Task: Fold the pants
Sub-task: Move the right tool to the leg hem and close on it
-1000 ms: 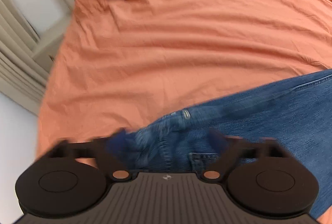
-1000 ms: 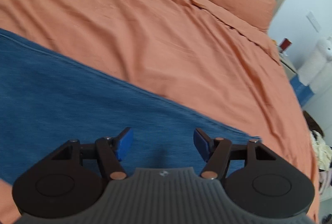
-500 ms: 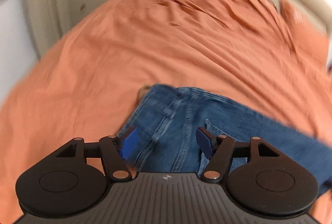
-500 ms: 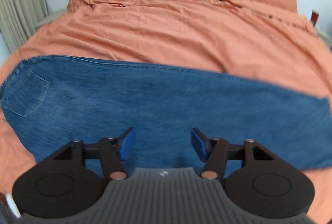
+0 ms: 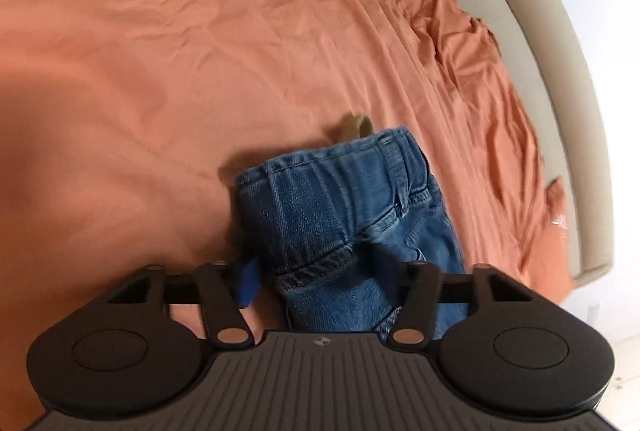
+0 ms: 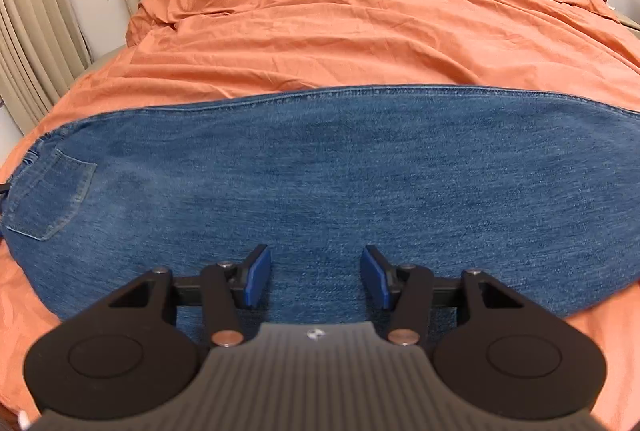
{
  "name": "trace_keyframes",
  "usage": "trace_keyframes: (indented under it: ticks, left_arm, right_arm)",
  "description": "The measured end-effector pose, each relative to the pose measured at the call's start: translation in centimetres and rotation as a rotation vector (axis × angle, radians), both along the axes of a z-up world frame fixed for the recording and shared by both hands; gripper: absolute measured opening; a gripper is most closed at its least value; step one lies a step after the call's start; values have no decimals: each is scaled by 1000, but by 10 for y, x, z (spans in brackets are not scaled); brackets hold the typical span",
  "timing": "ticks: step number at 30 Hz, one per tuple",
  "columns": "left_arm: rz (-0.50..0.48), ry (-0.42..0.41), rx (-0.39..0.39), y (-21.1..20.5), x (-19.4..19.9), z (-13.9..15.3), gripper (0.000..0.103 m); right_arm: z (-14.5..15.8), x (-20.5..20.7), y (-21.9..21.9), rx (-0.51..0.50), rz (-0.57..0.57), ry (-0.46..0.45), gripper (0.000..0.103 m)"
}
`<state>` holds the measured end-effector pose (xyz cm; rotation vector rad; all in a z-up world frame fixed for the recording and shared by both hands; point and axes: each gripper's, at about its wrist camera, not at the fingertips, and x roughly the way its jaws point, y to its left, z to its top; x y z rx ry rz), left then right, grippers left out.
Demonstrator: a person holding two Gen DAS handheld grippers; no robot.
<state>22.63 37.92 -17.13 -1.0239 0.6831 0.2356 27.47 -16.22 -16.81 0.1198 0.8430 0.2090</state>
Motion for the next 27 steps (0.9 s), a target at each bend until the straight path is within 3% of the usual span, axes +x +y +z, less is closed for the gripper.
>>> trace_keyframes:
  ticks: [3, 6, 7, 11, 14, 16, 19, 23, 27]
  left_arm:
    - [-26, 27, 206, -18, 4, 32, 24]
    - [-89, -4, 432, -43, 4, 71, 19]
    - [-99, 3, 475, -47, 6, 75, 19]
    - [-120, 147, 543, -45, 25, 46, 19]
    - [-127, 189, 562, -45, 26, 19, 20]
    - [-129, 200, 579, -48, 29, 14, 23]
    - [-143, 236, 647, -55, 29, 23, 37]
    - [-98, 240, 722, -62, 17, 50, 73]
    - [-106, 207, 757, -77, 7, 77, 75]
  right_arm:
    - [-3, 7, 1, -37, -13, -13, 48]
    - [-5, 14, 0, -35, -21, -1, 49]
    - [-6, 17, 1, -47, -19, 4, 49]
    - [-15, 27, 4, -141, -21, 3, 49]
    - [-21, 34, -5, -171, -34, 3, 50]
    - [-23, 37, -12, -154, -44, 14, 52]
    - [-21, 39, -14, -142, -48, 20, 53]
    - [-9, 33, -30, -49, -102, 19, 53]
    - [13, 17, -69, 109, -235, 27, 53]
